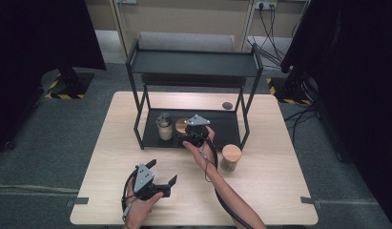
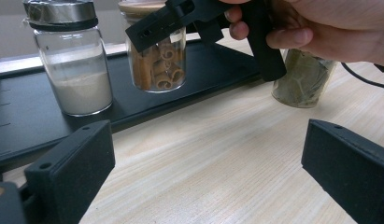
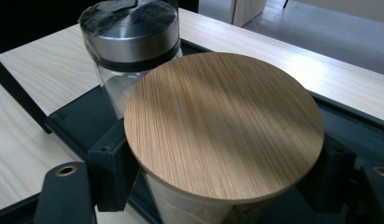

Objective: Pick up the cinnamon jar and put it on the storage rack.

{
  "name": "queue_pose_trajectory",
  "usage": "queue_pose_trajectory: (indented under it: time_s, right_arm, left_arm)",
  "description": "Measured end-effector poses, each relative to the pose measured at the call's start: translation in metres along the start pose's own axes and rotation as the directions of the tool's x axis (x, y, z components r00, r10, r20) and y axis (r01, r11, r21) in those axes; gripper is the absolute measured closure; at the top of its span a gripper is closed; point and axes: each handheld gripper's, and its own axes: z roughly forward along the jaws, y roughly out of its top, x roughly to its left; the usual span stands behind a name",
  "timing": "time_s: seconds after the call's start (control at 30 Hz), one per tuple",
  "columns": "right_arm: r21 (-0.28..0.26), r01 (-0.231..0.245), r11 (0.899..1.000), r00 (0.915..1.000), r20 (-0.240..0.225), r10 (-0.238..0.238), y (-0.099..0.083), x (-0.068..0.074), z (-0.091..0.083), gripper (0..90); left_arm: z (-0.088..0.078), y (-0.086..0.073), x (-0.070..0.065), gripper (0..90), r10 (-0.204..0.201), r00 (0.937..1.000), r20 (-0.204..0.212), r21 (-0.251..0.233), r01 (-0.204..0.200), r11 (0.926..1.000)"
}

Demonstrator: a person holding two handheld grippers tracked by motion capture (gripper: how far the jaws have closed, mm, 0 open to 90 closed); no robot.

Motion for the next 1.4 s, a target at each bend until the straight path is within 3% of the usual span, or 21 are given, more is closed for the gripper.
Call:
queue_pose_trajectory:
  time_s: [0.57, 1.4]
  right_arm:
    - [0.010, -0.033, 0.999, 0.9989, 0.035, 0.032, 0.001, -0.005, 0.013, 26.0]
    - [0.016, -0.035, 0.999, 0.9981, 0.051, 0.034, -0.002, -0.005, 0.026, 26.1]
  left_arm:
    - [0.000, 0.000, 0.001, 2.3, -0.002, 1.0000, 0.002, 0.003, 0.002, 1.0000]
    - [0.000, 0.000, 0.000, 2.3, -0.002, 1.0000, 0.003, 0.000, 0.002, 1.0000]
